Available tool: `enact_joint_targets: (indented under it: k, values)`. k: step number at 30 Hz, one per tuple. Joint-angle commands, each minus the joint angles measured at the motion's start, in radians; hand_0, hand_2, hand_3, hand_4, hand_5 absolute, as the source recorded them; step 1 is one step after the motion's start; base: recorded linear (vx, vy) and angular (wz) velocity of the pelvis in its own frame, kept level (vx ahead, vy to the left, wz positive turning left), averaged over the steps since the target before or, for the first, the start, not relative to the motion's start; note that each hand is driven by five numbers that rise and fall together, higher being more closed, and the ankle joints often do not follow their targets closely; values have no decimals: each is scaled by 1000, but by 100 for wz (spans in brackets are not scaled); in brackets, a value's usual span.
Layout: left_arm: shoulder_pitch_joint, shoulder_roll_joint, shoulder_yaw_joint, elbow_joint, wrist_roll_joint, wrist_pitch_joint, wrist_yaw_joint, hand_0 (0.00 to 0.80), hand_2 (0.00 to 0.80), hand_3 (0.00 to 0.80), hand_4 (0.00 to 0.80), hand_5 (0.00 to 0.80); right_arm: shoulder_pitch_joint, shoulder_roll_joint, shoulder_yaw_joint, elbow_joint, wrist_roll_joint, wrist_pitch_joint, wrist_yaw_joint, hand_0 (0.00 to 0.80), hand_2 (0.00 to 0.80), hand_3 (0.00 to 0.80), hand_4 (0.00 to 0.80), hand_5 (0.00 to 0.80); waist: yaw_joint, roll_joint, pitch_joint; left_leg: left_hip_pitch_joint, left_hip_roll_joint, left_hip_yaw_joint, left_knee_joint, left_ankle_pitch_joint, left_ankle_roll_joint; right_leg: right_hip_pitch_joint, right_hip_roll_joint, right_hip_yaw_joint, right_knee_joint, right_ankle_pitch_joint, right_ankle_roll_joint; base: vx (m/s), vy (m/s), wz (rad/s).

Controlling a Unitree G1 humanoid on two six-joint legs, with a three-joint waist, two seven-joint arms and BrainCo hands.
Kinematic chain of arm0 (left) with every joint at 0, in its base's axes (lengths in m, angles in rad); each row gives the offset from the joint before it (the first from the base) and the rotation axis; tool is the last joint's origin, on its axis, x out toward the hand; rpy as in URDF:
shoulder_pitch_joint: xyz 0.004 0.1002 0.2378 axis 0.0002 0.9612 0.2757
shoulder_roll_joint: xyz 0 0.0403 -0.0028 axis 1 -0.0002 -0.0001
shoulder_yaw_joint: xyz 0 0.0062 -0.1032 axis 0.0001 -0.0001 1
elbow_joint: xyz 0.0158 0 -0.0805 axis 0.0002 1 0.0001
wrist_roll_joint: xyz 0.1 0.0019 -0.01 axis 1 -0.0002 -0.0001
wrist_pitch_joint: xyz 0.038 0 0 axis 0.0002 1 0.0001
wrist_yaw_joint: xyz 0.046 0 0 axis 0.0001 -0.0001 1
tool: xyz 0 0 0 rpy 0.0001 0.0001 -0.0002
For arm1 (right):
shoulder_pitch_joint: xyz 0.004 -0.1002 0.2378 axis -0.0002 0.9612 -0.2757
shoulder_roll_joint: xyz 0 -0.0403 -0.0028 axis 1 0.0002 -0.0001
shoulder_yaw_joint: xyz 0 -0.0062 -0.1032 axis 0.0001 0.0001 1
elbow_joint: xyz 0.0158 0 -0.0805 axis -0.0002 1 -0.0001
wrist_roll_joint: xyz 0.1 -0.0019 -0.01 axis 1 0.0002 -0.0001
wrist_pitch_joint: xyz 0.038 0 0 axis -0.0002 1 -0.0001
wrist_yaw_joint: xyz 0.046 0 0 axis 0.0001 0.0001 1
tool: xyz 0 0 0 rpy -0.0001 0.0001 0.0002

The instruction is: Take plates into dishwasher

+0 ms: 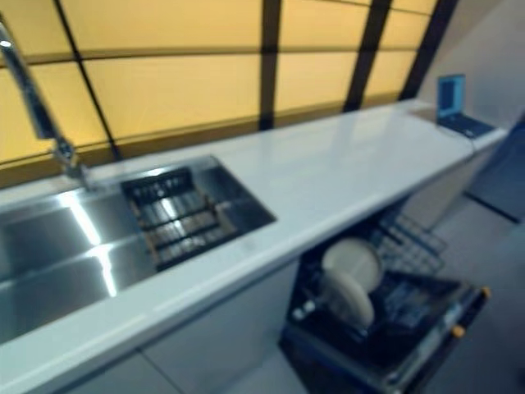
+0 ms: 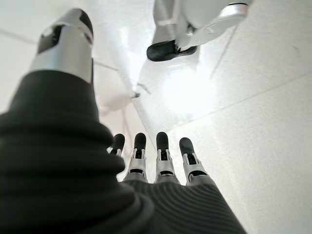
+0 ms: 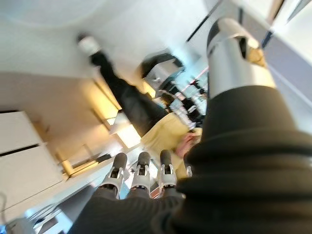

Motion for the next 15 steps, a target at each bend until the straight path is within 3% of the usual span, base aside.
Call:
enact_joint_targets:
  k: [1, 3, 4, 6, 8, 10, 13, 15]
  values:
    - [-19, 86, 44, 42, 3, 33, -16, 0, 0, 0, 0, 0, 13, -26, -23, 42, 3, -72, -11, 0, 0, 0, 0, 0, 84, -55, -104, -50, 3, -97, 108, -83, -35, 115, -97, 12, -181, 287, 68, -290, -376, -52]
    - [-35, 111, 45, 45, -2, 45, -17, 0, 0, 0, 0, 0, 16, -9, -21, 70, 7, -84, -19, 0, 0, 0, 0, 0, 99, -60, -104, -84, 30, -101, 141, -83, -47, 137, -126, 14, -190, 302, 81, -282, -426, -35]
    - [-56, 135, 44, 37, -2, 60, -13, 0, 0, 0, 0, 0, 26, 11, -24, 81, 16, -83, -23, 0, 0, 0, 0, 0, 110, -71, -85, -147, 86, -100, 213, -79, -72, 146, -142, 10, -214, 275, 90, -291, -468, 5]
    - [-91, 166, 43, 38, 0, 66, -10, 0, 0, 0, 0, 0, 32, 38, -18, 104, 32, -99, -36, 0, 0, 0, 0, 0, 131, -77, -57, -265, 155, -116, 325, -70, -95, 177, -105, -9, -216, 163, 88, -308, -441, 28]
    - [-123, 170, 33, 38, -42, 58, 11, 0, 0, 0, 0, 0, 32, 57, -6, 120, 39, -100, -27, 0, 0, 0, 0, 0, 139, -77, -39, -335, 184, -127, 376, -56, -111, 195, -66, -19, -217, 101, 85, -293, -312, 8]
    - [-147, 155, 19, 32, -70, 55, 21, 0, 0, 0, 0, 0, 54, 74, -6, 131, 67, -116, -38, 0, 0, 0, 0, 0, 139, -79, -34, -362, 178, -134, 372, -30, -121, 209, -46, -24, -228, 83, 88, -249, -204, 18]
    - [-147, 107, 6, 21, -88, 26, 31, 0, 0, 0, 0, 0, 73, 86, -23, 143, 65, -113, -18, 0, 0, 0, 0, 0, 130, -79, -33, -324, 139, -128, 292, 4, -122, 198, -33, -21, -223, 92, 87, -215, -94, 31]
    - [-164, 79, -5, 31, -79, 14, 56, 0, 0, 0, 0, 0, 64, 99, -15, 175, 62, -145, 6, 0, 0, 0, 0, 0, 145, -82, -45, -313, 107, -136, 240, 17, -113, 228, -23, -31, -236, 72, 87, -231, -134, 21]
